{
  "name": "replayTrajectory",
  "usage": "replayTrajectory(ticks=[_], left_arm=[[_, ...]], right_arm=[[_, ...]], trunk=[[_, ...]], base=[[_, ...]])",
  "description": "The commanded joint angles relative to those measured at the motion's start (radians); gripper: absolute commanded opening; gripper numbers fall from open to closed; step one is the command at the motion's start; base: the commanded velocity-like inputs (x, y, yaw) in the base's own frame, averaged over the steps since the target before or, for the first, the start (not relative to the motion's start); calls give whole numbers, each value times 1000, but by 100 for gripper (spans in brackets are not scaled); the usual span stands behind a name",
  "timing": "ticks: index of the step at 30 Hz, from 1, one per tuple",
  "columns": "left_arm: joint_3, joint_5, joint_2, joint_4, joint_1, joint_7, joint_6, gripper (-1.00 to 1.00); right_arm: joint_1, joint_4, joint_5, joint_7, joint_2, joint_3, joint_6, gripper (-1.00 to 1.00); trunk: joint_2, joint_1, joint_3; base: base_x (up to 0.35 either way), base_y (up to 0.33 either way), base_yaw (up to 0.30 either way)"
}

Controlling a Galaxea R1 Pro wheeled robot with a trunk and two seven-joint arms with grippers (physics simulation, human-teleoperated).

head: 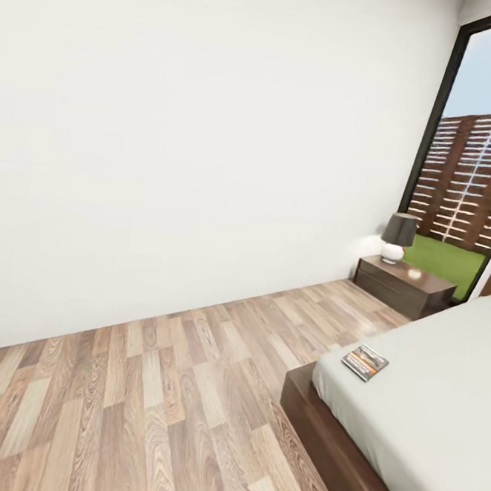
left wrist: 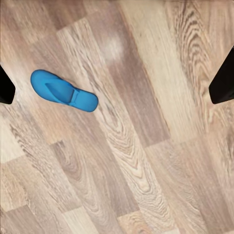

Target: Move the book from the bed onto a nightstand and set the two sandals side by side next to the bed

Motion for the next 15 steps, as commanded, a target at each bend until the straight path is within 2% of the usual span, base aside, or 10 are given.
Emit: replayTrajectory(ticks=[1,15], left_arm=[[2,3,-1,0,-1,0,-3,100],[1,3,-1,0,-1,0,-3,100]], right_arm=[[0,0,-1,0,0,-2,-3,100],[0,0,0,0,0,-2,-3,100]], trunk=[[0,0,-1],[0,0,-1]], base=[[0,0,271],[0,0,272]])
